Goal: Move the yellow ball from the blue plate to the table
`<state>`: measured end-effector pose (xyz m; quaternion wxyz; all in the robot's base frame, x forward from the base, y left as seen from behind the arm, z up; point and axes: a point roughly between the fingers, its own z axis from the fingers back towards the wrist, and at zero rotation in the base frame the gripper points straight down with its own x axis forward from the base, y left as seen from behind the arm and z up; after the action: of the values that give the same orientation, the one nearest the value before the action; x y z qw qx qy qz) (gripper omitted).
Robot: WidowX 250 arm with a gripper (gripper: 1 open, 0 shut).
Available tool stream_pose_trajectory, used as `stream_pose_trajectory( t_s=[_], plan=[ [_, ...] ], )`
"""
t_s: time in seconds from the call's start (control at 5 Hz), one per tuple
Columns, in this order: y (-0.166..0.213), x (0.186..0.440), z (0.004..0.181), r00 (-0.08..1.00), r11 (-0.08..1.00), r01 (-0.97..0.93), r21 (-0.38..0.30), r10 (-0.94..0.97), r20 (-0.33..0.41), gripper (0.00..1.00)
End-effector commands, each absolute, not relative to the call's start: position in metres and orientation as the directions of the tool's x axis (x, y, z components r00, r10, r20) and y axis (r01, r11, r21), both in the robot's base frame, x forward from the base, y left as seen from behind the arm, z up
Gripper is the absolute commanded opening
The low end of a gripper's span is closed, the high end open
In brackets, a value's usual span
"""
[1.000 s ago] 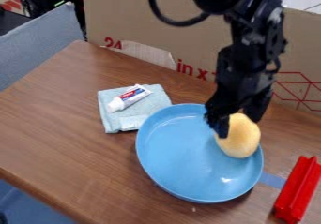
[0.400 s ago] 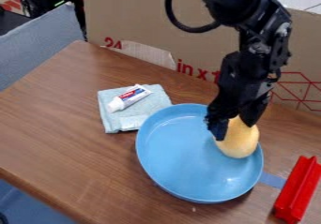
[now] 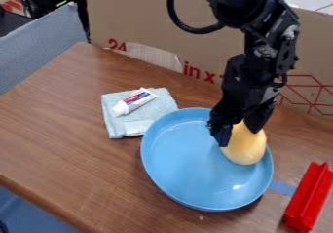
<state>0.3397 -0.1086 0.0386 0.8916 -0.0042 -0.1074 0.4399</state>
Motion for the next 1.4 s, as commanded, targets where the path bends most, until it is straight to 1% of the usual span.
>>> stream_pose_trajectory(
  t_s=[0.0,0.2,0.4,0.6,0.8,1.0,1.2],
  plan=[
    [-0.116,0.354,0.045,0.583,0.612,-0.781,-0.128,0.787,0.203,1.0],
    [-0.106,0.355,0.027,0.572,0.6,-0.79,-0.124,0.795,0.202,1.0],
    [-0.11,0.357,0.019,0.583,0.607,-0.787,-0.11,0.79,0.189,1.0],
    [-0.122,0.359,0.003,0.587,0.609,-0.787,-0.097,0.788,0.185,1.0],
    [-0.115,0.372,-0.008,0.591,0.615,-0.781,-0.107,0.784,0.19,1.0],
    [-0.105,0.379,-0.003,0.6,0.623,-0.777,-0.089,0.776,0.193,1.0],
    [-0.1,0.373,0.0,0.585,0.608,-0.789,-0.086,0.787,0.193,0.0]
  ],
)
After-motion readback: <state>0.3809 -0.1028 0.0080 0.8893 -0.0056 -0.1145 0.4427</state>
